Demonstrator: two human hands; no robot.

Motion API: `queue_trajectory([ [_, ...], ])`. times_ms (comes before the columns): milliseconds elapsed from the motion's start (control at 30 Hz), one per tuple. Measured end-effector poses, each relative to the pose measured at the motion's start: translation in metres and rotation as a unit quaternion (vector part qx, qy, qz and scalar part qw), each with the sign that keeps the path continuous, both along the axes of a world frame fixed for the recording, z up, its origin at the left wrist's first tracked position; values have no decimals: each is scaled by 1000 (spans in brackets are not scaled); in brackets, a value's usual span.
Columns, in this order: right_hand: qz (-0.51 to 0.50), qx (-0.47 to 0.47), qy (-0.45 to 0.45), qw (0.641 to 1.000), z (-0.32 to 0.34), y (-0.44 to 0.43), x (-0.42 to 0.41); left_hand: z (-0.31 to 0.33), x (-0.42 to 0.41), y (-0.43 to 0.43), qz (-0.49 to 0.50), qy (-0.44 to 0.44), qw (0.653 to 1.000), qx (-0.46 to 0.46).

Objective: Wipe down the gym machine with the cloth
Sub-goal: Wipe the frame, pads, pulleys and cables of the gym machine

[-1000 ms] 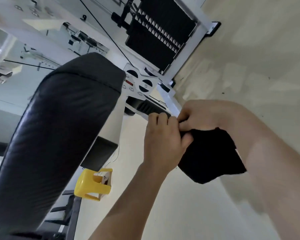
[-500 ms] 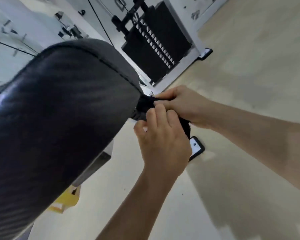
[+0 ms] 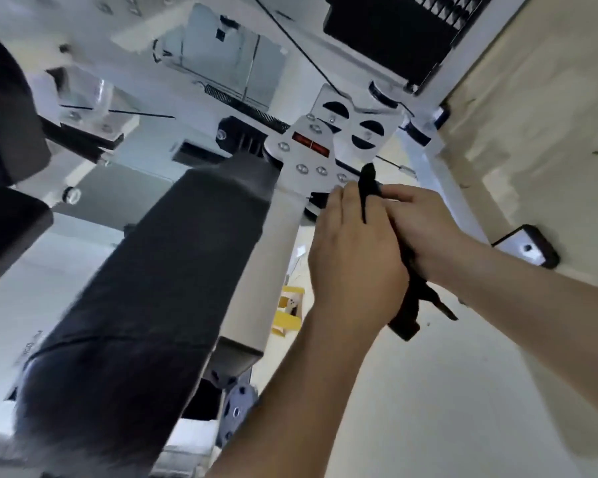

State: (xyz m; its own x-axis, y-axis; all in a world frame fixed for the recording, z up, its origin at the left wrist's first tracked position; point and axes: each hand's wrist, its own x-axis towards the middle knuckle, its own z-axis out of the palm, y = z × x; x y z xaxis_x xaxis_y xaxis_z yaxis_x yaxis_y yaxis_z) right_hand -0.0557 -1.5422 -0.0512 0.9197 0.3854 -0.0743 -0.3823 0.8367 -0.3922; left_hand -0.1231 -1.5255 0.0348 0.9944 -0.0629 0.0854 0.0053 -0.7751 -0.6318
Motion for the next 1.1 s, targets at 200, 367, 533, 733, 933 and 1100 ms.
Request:
queue_trajectory([
  [200,174,180,-35,968,28,17,28,21,55,15,130,10,978,163],
  [367,-80,-120,-261,954,25,24,37,29,54,18,219,23,954,204],
  [533,-115,-286,-385,870,31,37,50,25,32,0,209,3,961,179],
  [733,-109,-286,-542,783,37,32,19,26,-26,-7,122,-103,984,78],
  [933,-81,-325,-521,785,39,18,22,27,-23,11,127,-27,980,149],
  [1100,0,-189,-403,896,29,9,1,39,-6,25,156,36,957,241],
])
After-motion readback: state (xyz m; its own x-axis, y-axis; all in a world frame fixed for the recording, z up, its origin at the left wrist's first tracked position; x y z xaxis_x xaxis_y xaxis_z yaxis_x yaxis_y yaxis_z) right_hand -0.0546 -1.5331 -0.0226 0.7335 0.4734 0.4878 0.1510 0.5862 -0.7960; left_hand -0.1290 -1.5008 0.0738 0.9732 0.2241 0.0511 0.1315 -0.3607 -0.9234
